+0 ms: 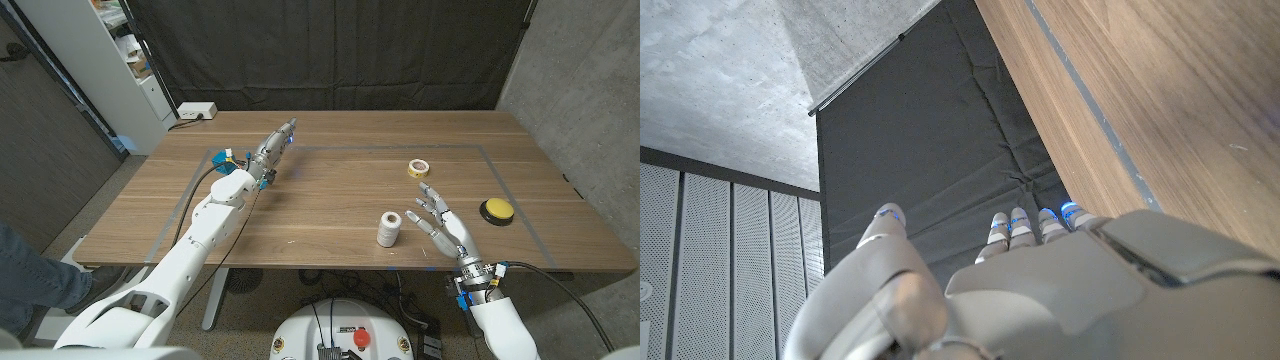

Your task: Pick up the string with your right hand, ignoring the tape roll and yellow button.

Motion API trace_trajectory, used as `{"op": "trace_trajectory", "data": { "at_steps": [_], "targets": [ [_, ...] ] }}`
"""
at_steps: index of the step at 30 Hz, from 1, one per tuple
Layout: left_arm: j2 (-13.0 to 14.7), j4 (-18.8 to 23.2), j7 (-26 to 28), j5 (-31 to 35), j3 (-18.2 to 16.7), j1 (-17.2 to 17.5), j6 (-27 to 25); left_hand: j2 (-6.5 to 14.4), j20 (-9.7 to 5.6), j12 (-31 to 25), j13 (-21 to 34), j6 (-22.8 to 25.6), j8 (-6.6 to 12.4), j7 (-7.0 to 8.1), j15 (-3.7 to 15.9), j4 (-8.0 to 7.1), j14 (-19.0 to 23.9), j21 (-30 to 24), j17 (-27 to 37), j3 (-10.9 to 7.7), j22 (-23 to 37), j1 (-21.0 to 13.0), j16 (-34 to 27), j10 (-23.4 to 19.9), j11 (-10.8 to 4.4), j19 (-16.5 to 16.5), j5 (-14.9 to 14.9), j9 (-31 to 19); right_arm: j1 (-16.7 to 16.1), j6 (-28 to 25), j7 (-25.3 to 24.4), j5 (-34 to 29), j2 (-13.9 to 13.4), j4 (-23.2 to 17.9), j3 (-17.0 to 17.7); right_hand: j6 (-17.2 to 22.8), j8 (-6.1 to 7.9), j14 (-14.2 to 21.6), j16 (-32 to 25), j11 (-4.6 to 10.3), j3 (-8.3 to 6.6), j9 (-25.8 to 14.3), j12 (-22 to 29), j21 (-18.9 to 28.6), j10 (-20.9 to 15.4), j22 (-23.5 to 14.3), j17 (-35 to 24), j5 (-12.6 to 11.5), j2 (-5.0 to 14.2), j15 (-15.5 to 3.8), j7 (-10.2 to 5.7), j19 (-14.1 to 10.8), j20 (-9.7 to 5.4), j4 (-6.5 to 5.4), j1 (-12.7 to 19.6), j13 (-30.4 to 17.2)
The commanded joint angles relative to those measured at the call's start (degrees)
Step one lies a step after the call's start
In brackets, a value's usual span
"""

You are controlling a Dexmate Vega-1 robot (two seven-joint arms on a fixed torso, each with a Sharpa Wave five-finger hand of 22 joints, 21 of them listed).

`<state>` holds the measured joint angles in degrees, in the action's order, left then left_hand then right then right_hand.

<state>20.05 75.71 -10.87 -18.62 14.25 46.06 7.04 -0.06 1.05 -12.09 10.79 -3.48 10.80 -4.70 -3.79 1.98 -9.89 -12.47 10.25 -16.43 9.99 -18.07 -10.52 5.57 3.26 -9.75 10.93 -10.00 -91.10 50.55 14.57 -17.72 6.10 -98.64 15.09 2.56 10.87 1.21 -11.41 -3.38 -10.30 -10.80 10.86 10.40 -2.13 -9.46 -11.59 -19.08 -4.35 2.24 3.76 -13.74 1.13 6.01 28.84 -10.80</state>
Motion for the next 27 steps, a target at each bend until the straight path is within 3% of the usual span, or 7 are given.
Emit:
{"op": "trace_trajectory", "data": {
  "at_steps": [1, 15, 27],
  "targets": [
    [0.53, 1.01, -0.12, 0.09, 0.3, 0.28, -0.65, 0.47, 0.23, 0.19, 0.2, 0.04, -0.03, -0.43, -0.48, 0.33, -1.34, 0.27, 0.11, -0.11, 0.34, -0.03, -0.2, 0.55, 0.08, -5.02, -0.23, -0.27, 0.0, 2.25, -3.88, -7.08, 0.43, 0.05, 0.31, -0.15, 0.14, -0.44, 0.18, -0.24, -0.07, -0.1, -0.18, -0.09, 0.54, -0.24, -0.08, -0.45, -0.12, 0.22, -0.31, 0.25, -0.04, 0.55, 0.43, -0.1],
    [0.39, 1.48, 0.37, 0.54, 0.9, 0.16, -1.11, 0.47, 0.26, 0.2, 0.2, -0.03, -0.06, -0.37, -0.47, 0.44, -1.4, 0.4, 0.12, -0.04, 0.34, 0.03, -0.19, 0.63, 0.13, -5.08, -0.24, -0.27, -0.45, 4.37, -9.39, -15.72, 1.47, -0.27, 1.42, -1.45, -0.22, -0.89, 0.2, -0.07, 0.15, -0.11, -0.22, -0.04, 1.06, -0.25, -0.16, -1.12, -0.47, 0.18, -0.73, 0.66, -0.08, 0.73, 0.68, -0.1],
    [0.41, 1.89, 0.74, 0.51, 0.98, 0.49, -1.54, 0.49, 0.31, 0.21, 0.2, 0.0, -0.05, -0.4, -0.43, 0.55, -1.43, 0.48, 0.12, 0.02, 0.35, 0.06, -0.19, 0.7, 0.13, -5.04, -0.23, -0.27, -0.82, 4.68, -15.82, -23.35, 1.48, -0.68, 1.57, -4.06, -0.72, -1.75, 0.23, 0.1, 0.43, -0.15, -0.34, -0.07, 2.22, -0.26, -0.3, -2.04, -0.67, 0.15, 0.03, 1.61, -0.19, 0.76, 0.81, -0.12]
  ]
}}
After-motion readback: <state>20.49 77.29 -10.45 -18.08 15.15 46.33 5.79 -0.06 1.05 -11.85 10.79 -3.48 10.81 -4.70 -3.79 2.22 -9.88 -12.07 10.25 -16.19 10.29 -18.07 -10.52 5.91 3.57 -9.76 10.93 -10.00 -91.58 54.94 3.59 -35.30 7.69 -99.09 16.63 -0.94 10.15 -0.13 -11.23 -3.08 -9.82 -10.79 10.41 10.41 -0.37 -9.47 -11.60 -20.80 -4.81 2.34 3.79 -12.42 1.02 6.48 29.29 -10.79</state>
